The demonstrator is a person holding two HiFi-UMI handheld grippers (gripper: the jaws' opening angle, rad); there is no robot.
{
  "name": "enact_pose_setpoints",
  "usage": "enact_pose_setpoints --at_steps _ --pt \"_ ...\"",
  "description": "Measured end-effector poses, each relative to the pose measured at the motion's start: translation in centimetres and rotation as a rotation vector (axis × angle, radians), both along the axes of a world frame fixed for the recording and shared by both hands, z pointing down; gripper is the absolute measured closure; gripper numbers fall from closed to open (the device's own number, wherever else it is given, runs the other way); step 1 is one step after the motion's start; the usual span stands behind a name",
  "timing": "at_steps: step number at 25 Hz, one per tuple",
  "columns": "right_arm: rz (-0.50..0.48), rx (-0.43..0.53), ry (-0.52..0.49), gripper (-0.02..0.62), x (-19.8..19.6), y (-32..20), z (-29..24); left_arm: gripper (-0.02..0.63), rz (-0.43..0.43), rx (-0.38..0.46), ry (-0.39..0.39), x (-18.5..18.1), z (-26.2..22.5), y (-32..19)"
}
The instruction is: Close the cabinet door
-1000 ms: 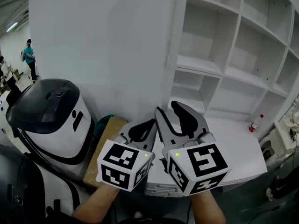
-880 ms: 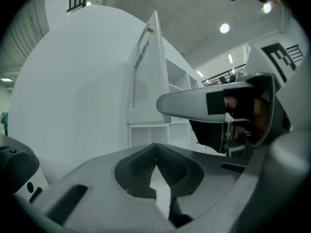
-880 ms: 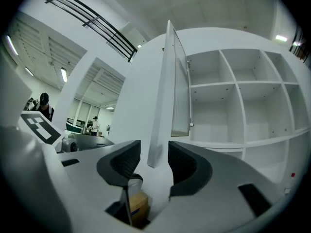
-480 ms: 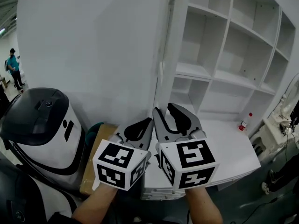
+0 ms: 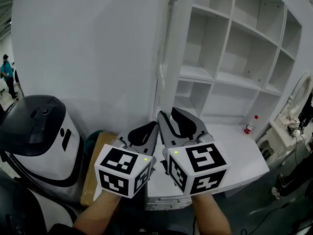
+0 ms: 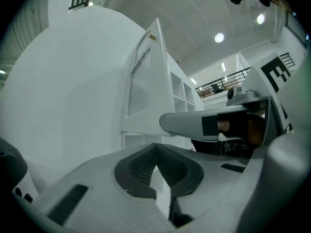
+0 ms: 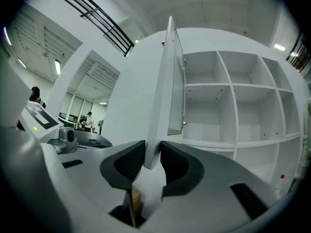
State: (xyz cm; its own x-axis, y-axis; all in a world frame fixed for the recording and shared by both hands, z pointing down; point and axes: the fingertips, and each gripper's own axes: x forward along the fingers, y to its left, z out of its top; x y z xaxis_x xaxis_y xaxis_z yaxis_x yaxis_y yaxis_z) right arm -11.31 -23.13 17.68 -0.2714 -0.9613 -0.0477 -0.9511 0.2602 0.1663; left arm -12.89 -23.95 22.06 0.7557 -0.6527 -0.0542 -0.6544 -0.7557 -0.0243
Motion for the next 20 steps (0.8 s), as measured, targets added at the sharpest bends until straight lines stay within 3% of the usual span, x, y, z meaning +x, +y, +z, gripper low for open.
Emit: enact_pose_setpoints --at_steps 20 --pt "0.04 0.01 -0.078 0.512 3.6 0.7 0.1 0.595 0.064 0.029 -0.014 3.1 0.2 0.1"
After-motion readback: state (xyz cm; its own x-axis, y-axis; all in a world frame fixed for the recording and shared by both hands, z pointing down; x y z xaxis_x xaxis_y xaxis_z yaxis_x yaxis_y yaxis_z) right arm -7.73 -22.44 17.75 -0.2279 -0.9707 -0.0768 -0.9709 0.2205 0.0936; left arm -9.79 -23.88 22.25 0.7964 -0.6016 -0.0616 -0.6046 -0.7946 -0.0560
